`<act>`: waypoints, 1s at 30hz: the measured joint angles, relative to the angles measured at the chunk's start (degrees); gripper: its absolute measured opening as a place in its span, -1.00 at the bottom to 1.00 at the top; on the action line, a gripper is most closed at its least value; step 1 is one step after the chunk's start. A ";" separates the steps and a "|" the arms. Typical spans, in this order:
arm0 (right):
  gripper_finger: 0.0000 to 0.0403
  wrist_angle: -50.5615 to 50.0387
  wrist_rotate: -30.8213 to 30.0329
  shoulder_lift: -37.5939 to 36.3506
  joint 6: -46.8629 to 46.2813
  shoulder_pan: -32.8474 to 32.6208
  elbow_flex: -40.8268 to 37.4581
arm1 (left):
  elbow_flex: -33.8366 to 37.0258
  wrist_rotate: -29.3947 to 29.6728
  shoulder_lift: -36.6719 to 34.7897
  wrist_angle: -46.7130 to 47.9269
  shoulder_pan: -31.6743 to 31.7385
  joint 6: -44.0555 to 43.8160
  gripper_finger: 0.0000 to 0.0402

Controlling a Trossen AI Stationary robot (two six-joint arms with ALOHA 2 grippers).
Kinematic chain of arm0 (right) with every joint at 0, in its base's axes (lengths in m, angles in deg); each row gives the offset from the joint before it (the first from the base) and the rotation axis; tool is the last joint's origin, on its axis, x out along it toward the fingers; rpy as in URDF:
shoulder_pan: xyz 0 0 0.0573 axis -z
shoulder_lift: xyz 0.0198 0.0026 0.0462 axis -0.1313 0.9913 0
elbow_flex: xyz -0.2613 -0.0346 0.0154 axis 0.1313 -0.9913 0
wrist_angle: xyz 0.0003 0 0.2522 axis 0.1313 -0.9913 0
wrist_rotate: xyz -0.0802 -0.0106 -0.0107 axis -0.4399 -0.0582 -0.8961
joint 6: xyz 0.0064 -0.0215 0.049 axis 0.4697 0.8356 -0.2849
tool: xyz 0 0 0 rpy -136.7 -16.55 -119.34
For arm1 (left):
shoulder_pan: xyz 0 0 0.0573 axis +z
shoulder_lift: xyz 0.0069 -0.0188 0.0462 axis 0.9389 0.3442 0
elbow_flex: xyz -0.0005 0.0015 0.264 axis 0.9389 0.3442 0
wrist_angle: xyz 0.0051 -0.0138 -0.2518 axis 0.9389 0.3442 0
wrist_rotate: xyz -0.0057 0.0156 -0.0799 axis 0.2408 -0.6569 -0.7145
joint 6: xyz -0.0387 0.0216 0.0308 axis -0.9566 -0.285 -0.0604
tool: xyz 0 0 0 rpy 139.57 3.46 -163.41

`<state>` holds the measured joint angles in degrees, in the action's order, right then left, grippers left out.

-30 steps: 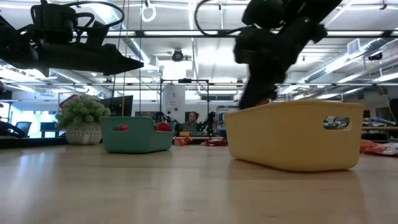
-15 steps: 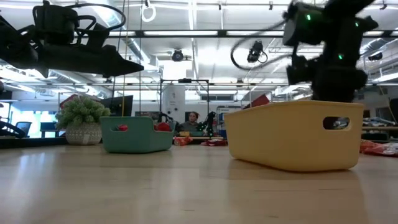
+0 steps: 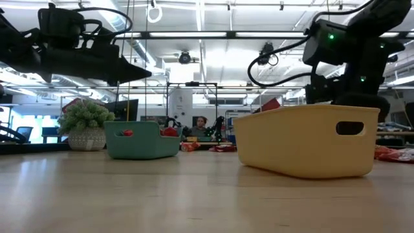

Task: Sort candy
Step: Put the orange candy into the yellow bin

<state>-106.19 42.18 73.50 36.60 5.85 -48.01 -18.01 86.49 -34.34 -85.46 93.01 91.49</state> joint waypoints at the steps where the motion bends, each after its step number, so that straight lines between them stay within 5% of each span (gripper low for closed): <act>1: -0.24 0.58 0.15 0.00 -0.06 -0.03 -0.10 | 0.00 -0.89 0.52 0.15 0.00 -0.48 -1.00; 8: -0.89 3.05 4.33 0.00 0.70 -0.20 2.15 | 0.00 -4.68 3.29 0.33 -0.07 -1.54 -1.00; 19: -0.87 2.10 4.75 0.00 -8.94 -5.44 18.30 | 0.00 -4.70 3.36 -0.52 -0.07 -2.38 -1.00; 30: -0.84 13.35 5.16 8.04 -17.79 -15.11 19.56 | 0.00 -4.62 3.36 -0.55 -0.07 -2.36 -1.00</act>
<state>-92.84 47.34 81.53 18.81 -9.26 -28.44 -18.01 81.87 -30.99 -86.01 92.94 89.13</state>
